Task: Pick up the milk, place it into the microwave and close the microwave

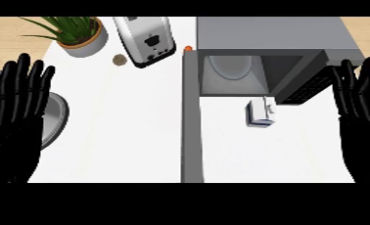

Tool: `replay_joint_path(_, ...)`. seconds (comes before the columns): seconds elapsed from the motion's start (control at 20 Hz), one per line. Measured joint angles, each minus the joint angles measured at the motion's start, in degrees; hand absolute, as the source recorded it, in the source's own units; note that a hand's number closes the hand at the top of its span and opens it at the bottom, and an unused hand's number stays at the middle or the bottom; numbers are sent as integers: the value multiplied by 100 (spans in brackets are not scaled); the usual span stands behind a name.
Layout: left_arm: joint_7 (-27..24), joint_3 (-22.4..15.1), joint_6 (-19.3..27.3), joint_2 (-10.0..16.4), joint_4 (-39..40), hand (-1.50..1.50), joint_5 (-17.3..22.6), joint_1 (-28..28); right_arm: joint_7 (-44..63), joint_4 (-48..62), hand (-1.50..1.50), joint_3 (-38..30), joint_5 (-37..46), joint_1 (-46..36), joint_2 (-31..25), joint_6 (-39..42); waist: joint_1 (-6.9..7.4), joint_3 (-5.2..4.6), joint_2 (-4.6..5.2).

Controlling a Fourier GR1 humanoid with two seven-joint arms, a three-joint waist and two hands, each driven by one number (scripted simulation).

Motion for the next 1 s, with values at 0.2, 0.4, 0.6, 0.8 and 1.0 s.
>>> replay_joint_path(0.2,-44,-163,53,-110,-107,-150,-183,23,-144,122,-150,-137,-399,-28,-135,395,-26,-34,52)
replay_joint_path(0.4,114,-217,260,-311,-102,-150,-78,35,-228,165,-150,-194,-1051,31,-419,1099,-37,-47,70)
replay_joint_path(0.6,298,-274,399,-442,-395,-150,203,506,-410,12,-150,-142,-1323,457,-538,1615,-41,-53,70)
replay_joint_path(0.8,-72,-329,180,-500,-699,-150,481,1368,-451,-171,-150,-183,-1431,786,-568,1870,-31,-55,71)
replay_joint_path(1.0,-240,-231,-102,-474,-1065,-150,762,2032,-478,-403,-150,-146,-1264,1110,-503,1982,-28,-57,71)
